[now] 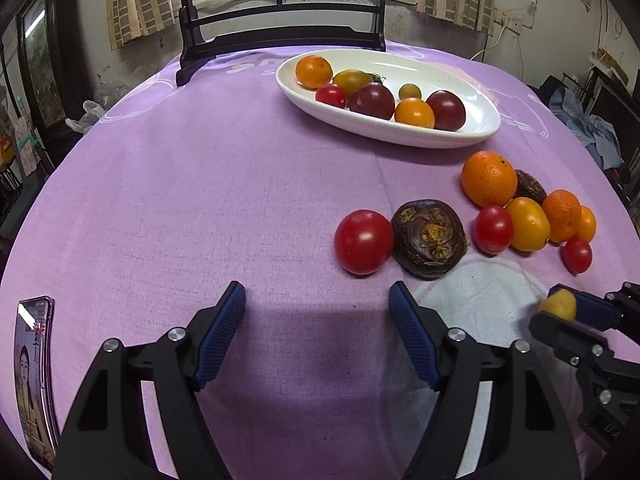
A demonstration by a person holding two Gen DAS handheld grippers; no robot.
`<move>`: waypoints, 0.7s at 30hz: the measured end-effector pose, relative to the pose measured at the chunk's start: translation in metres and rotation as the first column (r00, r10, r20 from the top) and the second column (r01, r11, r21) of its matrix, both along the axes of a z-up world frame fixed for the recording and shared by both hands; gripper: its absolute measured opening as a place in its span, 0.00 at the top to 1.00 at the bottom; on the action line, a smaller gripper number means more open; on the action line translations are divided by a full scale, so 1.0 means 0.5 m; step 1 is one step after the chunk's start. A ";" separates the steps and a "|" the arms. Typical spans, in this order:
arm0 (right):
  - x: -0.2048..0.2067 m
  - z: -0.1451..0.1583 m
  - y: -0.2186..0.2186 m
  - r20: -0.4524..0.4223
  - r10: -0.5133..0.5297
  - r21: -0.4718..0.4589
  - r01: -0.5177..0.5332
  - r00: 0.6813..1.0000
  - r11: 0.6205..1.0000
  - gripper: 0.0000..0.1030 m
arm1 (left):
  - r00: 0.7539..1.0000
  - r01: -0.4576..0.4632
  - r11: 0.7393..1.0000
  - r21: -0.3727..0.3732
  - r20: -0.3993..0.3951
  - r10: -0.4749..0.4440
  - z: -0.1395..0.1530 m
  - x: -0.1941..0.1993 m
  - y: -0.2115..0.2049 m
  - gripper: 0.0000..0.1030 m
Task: Organize fruits
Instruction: 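Grasp the red tomato with the left tool while the right tool grasps a yellow fruit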
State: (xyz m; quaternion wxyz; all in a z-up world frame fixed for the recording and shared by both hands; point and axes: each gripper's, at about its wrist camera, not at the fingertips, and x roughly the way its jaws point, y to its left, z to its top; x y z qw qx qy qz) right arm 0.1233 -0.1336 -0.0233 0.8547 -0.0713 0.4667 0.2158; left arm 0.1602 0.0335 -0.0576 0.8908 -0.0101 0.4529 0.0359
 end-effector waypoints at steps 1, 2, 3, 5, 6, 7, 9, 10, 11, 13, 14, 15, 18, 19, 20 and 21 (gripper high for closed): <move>0.000 0.001 -0.002 0.000 0.001 0.004 -0.001 1.000 1.000 0.74 | 1.000 -0.003 1.000 0.000 -0.001 0.003 0.000 0.001 0.001 0.30; -0.001 0.003 -0.002 -0.001 0.003 0.008 -0.003 1.000 1.000 0.74 | 1.000 -0.006 1.000 0.001 -0.002 0.006 0.000 0.003 0.000 0.30; -0.001 0.004 -0.004 -0.002 0.006 0.015 -0.006 1.000 1.000 0.74 | 1.000 -0.006 1.000 0.004 -0.003 0.006 0.001 0.007 -0.002 0.31; -0.003 0.008 -0.007 -0.001 0.010 0.026 -0.010 1.000 1.000 0.74 | 1.000 0.007 1.000 0.013 -0.004 -0.006 0.002 0.015 -0.010 0.38; -0.004 0.010 -0.008 0.001 0.013 0.030 -0.013 1.000 0.999 0.74 | 1.000 0.018 1.000 0.018 -0.006 -0.018 0.004 0.020 -0.016 0.40; -0.005 0.012 -0.009 0.002 0.013 0.033 -0.013 1.000 0.999 0.74 | 1.000 0.028 0.999 0.020 -0.006 -0.028 0.005 0.026 -0.021 0.46; -0.006 0.015 -0.012 0.000 0.015 0.043 -0.015 1.000 0.999 0.74 | 0.999 0.049 0.998 0.026 -0.001 -0.049 0.005 0.035 -0.029 0.52; -0.007 0.017 -0.012 0.001 0.017 0.044 -0.017 1.000 0.999 0.74 | 0.999 0.053 0.998 0.026 0.000 -0.053 0.006 0.040 -0.030 0.55; -0.008 0.018 -0.012 0.003 0.017 0.045 -0.017 1.000 0.999 0.74 | 0.998 0.056 0.998 0.018 -0.001 -0.056 0.006 0.044 -0.030 0.60; -0.008 0.019 -0.011 0.002 0.022 0.049 -0.022 1.000 0.999 0.74 | 0.997 0.071 0.997 -0.003 0.000 -0.071 0.006 0.052 -0.031 0.68; -0.009 0.019 -0.010 0.002 0.024 0.049 -0.024 1.000 0.999 0.74 | 0.997 0.078 0.997 -0.002 0.003 -0.078 0.007 0.053 -0.034 0.71; -0.008 0.018 -0.009 0.000 0.022 0.048 -0.022 1.000 0.999 0.74 | 0.997 0.078 0.997 0.002 0.005 -0.078 0.007 0.054 -0.036 0.72; -0.007 0.015 -0.008 -0.004 0.017 0.045 -0.017 1.000 0.999 0.74 | 0.996 0.083 0.997 0.007 0.011 -0.083 0.006 0.049 -0.039 0.73; -0.008 0.015 -0.008 -0.002 0.016 0.045 -0.016 1.000 0.999 0.74 | 0.996 0.084 0.996 -0.001 0.007 -0.084 0.008 0.046 -0.038 0.73; -0.008 0.016 -0.009 -0.001 0.016 0.046 -0.016 1.000 0.999 0.74 | 0.996 0.086 0.996 -0.013 0.002 -0.086 0.010 0.042 -0.037 0.73; -0.008 0.018 -0.009 0.000 0.016 0.050 -0.016 1.000 0.999 0.74 | 0.996 0.091 0.996 -0.024 0.001 -0.091 0.015 0.037 -0.037 0.73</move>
